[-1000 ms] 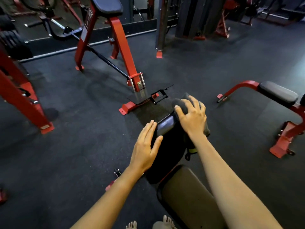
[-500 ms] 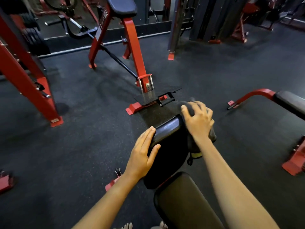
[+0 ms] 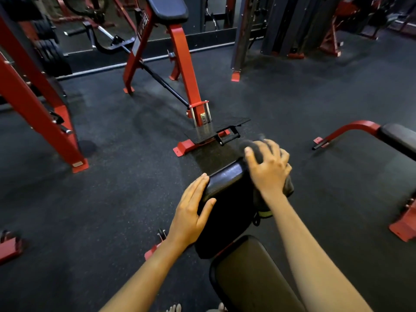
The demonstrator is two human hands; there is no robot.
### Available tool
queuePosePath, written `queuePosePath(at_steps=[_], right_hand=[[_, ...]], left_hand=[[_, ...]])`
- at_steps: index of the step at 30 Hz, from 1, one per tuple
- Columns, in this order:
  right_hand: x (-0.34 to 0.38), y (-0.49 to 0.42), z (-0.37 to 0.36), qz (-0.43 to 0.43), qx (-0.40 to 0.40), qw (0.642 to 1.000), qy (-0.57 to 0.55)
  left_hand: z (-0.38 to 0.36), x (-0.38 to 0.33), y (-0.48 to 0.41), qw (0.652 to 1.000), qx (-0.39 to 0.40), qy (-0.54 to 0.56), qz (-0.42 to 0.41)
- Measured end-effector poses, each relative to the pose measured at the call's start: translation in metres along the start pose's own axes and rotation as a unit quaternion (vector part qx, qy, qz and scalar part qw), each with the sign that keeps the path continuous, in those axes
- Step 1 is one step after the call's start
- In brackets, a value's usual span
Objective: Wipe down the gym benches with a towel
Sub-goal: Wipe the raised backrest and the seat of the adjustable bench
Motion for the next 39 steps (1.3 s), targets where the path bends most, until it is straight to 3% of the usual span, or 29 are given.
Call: queuePosePath(at_steps=[3, 7, 12, 14, 18, 20, 22, 28, 30, 36, 39], right_hand=[[-0.021, -0.012, -0.003, -0.094, 0.029, 0.995, -0.03], [0.023, 0.044, 0.002, 0.037, -0.048, 0.998, 0.033], [0.043, 0.075, -0.002, 0.17, -0.059, 0.983, 0.035], [0.024, 0.045, 0.002, 0.125, -0.074, 0.989, 0.03], [-0.025, -0.006, -0.001, -0.071, -0.007, 0.996, -0.054], [-0.029, -0.004, -0.001, -0.104, -0.01, 0.993, -0.055], [-0.014, 0.014, 0.003, -0.066, -0.039, 0.997, -0.029], [0.043, 0.085, -0.005, 0.174, -0.067, 0.982, 0.035], [0.037, 0.072, -0.004, 0.203, -0.073, 0.976, 0.037], [-0.015, 0.014, 0.004, -0.036, -0.047, 0.997, -0.047], [0.002, 0.034, 0.003, -0.003, -0.059, 0.998, -0.009]], left_hand=[[0.0, 0.0, 0.001, 1.0, -0.004, 0.0, 0.007], [-0.001, 0.0, 0.001, 1.0, -0.002, -0.006, 0.005], [0.0, -0.001, 0.0, 1.0, -0.008, -0.008, 0.003], [0.0, -0.002, 0.0, 1.0, -0.008, -0.015, 0.003], [0.0, -0.001, 0.001, 1.0, -0.01, -0.014, 0.009], [0.0, -0.001, 0.001, 1.0, -0.01, -0.014, 0.013], [0.0, -0.001, 0.001, 1.0, -0.01, -0.014, 0.012], [0.0, -0.001, 0.002, 1.0, -0.012, -0.011, 0.012], [0.0, -0.001, 0.002, 1.0, -0.01, -0.015, 0.012], [-0.001, -0.002, 0.002, 0.999, 0.001, -0.018, 0.027], [0.0, -0.003, 0.002, 0.999, -0.001, -0.02, 0.027]])
Point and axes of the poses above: each hand's wrist, its own y-axis away from the middle knuckle, its own z-axis out of the back of the hand, x = y × z, the point moved 10 cm from there along -y, towards the middle knuckle, and after that the axes turned 9 degrees about -z, right-handed, at the moved point
